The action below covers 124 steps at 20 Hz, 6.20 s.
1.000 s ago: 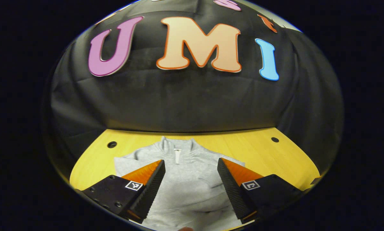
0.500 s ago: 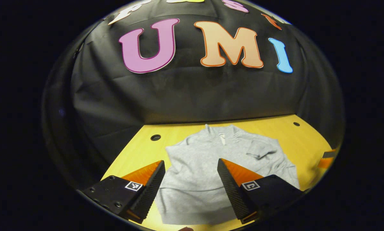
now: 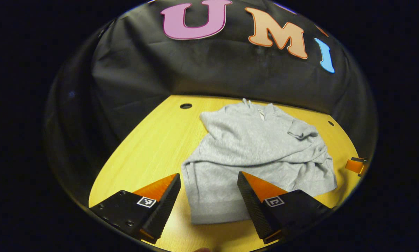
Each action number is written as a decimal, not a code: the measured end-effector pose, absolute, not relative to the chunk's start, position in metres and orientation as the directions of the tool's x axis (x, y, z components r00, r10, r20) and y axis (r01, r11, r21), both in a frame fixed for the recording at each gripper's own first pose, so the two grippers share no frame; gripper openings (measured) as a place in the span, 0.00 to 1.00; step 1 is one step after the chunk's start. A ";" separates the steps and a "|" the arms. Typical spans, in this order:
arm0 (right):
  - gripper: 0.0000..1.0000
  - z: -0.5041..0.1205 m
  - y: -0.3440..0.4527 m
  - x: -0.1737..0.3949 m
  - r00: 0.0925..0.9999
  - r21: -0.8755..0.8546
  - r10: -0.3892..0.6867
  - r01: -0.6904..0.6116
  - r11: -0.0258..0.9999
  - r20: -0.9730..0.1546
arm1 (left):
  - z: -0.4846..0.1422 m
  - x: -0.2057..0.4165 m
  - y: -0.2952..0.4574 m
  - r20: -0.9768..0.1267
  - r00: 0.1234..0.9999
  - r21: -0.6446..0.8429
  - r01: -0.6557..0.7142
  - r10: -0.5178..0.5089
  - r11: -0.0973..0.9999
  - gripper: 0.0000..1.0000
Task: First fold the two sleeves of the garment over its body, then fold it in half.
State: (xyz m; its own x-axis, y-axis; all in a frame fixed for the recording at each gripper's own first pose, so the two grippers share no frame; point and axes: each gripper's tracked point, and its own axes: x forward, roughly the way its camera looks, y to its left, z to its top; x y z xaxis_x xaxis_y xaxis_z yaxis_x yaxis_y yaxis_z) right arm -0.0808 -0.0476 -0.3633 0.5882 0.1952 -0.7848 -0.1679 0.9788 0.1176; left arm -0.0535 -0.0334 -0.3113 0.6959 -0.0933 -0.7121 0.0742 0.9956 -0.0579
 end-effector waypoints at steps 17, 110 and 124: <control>0.99 -0.425 -0.035 -0.110 0.464 -0.001 0.105 -0.223 0.975 -0.879 | -0.363 -0.079 -0.021 -0.786 0.613 -0.074 0.038 -0.082 0.997 0.95; 0.98 -0.265 -0.046 0.087 0.806 0.208 0.188 -0.083 0.975 -0.561 | -0.172 0.122 -0.047 -0.467 0.884 -0.049 -0.013 -0.012 0.999 0.95; 0.96 -0.165 -0.018 -0.007 0.940 0.020 0.182 -0.184 0.983 -0.290 | -0.079 0.026 -0.021 -0.267 0.963 0.059 0.033 -0.016 0.998 0.95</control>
